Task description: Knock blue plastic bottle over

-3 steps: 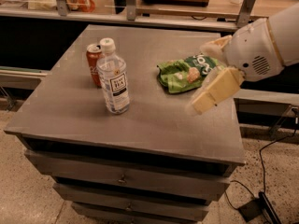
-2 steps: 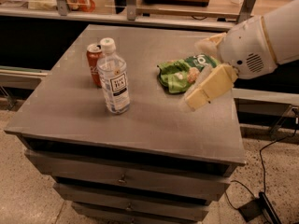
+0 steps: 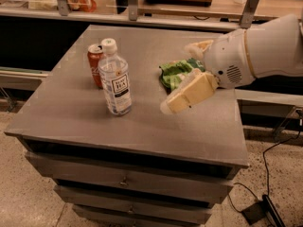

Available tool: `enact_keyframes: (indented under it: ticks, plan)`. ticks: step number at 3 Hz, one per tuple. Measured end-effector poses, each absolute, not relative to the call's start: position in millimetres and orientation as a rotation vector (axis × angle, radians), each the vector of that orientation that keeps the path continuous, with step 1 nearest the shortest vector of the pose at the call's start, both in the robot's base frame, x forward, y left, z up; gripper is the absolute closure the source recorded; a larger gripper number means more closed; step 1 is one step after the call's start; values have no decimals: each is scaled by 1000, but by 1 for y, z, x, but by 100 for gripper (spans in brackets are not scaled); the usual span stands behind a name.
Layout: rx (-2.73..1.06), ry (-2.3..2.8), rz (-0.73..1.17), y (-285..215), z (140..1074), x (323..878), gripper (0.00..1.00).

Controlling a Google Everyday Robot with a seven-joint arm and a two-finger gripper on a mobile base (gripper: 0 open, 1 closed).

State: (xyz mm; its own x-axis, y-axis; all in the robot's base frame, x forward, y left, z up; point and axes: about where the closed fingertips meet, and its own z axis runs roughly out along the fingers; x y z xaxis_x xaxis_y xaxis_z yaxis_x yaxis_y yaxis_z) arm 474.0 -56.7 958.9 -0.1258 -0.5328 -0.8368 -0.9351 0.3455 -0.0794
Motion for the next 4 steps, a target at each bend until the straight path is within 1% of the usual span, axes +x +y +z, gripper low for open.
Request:
enact_keyframes:
  ticks: [2, 4]
  plan:
    - [-1203, 1623, 732, 6, 940, 505, 0]
    - [-1121, 1521, 770, 50, 927, 522, 0]
